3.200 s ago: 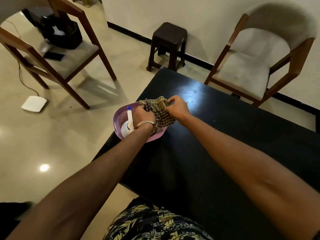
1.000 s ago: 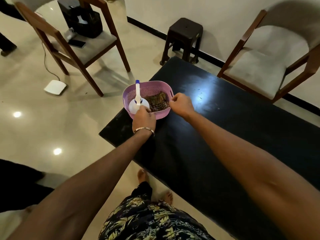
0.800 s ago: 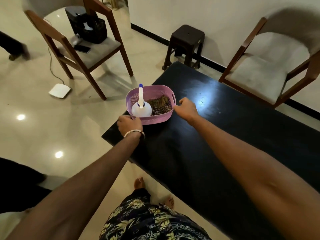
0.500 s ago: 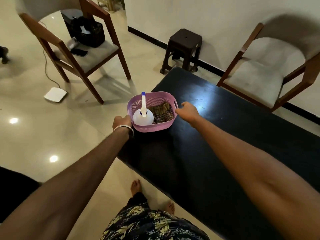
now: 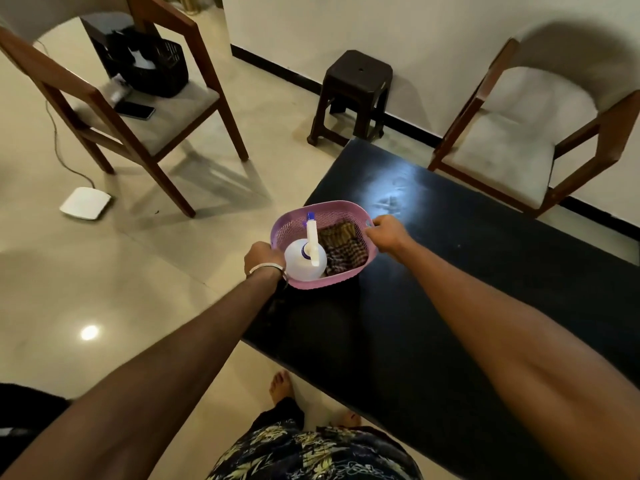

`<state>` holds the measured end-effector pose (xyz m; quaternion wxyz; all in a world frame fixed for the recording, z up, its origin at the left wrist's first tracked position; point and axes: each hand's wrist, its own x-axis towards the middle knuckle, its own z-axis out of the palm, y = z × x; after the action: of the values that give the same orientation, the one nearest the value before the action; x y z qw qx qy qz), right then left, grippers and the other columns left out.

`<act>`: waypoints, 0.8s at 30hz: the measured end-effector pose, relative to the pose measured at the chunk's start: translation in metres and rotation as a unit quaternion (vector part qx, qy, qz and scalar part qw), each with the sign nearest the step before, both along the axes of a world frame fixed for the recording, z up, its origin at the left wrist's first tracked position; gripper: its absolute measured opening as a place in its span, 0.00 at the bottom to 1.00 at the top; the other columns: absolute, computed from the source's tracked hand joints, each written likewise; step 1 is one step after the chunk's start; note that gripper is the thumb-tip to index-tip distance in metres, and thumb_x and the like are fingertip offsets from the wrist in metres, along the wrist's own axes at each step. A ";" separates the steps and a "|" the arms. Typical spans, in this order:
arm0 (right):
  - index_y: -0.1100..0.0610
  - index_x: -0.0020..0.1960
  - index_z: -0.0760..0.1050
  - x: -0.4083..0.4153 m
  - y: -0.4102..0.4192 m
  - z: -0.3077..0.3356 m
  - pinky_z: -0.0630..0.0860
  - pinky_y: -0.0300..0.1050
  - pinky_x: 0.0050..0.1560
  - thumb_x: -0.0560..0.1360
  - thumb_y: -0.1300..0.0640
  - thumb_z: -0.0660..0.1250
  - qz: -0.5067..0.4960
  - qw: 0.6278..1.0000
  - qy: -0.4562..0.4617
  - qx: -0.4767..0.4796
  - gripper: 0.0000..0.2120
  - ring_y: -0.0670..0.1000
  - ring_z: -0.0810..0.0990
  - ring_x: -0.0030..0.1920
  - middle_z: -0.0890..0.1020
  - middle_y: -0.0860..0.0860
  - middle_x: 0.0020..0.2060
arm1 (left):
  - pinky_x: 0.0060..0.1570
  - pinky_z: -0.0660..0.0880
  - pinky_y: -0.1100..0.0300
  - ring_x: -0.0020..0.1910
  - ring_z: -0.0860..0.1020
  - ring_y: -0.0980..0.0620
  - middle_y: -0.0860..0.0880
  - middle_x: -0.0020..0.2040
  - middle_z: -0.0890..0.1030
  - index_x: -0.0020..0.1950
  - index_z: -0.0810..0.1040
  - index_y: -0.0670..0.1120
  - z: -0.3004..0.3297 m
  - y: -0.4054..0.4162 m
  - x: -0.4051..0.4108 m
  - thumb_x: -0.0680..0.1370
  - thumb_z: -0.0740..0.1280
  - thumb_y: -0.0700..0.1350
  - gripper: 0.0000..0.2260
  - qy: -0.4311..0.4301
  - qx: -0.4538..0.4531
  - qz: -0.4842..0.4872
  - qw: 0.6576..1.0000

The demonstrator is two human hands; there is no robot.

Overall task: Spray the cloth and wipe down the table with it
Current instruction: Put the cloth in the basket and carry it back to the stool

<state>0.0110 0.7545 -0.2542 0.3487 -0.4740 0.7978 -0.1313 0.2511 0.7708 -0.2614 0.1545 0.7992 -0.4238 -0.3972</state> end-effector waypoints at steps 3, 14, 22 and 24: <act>0.64 0.41 0.82 -0.003 0.003 -0.008 0.83 0.60 0.46 0.70 0.57 0.68 -0.014 1.000 -0.001 0.005 0.10 0.61 0.85 0.43 0.85 0.61 0.39 | 0.42 0.70 0.56 0.50 0.79 0.36 0.36 0.50 0.82 0.51 0.82 0.36 -0.003 -0.003 0.002 0.76 0.65 0.42 0.11 -0.019 -0.003 -0.030 0.999; 0.64 0.39 0.82 0.005 0.013 -0.001 0.82 0.54 0.43 0.71 0.60 0.67 -0.008 1.000 0.027 -0.004 0.08 0.59 0.84 0.42 0.84 0.61 0.37 | 0.42 0.71 0.55 0.50 0.80 0.37 0.36 0.50 0.82 0.53 0.81 0.35 0.008 -0.013 0.015 0.76 0.68 0.44 0.13 -0.057 -0.021 -0.085 0.995; 0.65 0.35 0.79 0.026 -0.004 0.012 0.83 0.60 0.41 0.67 0.60 0.64 0.004 0.999 -0.009 -0.038 0.09 0.61 0.85 0.38 0.83 0.62 0.34 | 0.41 0.77 0.54 0.42 0.81 0.38 0.37 0.43 0.83 0.46 0.82 0.36 0.026 -0.034 0.050 0.73 0.69 0.44 0.10 -0.059 -0.045 -0.104 0.992; 0.65 0.35 0.78 0.033 -0.012 0.014 0.84 0.60 0.41 0.67 0.60 0.64 0.002 0.999 -0.014 -0.037 0.09 0.60 0.85 0.37 0.83 0.61 0.33 | 0.40 0.77 0.54 0.42 0.82 0.39 0.37 0.42 0.84 0.45 0.82 0.36 0.029 -0.046 0.060 0.74 0.68 0.43 0.10 -0.062 -0.046 -0.116 0.990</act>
<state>0.0441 0.7423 -0.2398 0.3419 -0.4862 0.7867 -0.1668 0.3113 0.7253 -0.2322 0.1173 0.7595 -0.5403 -0.3426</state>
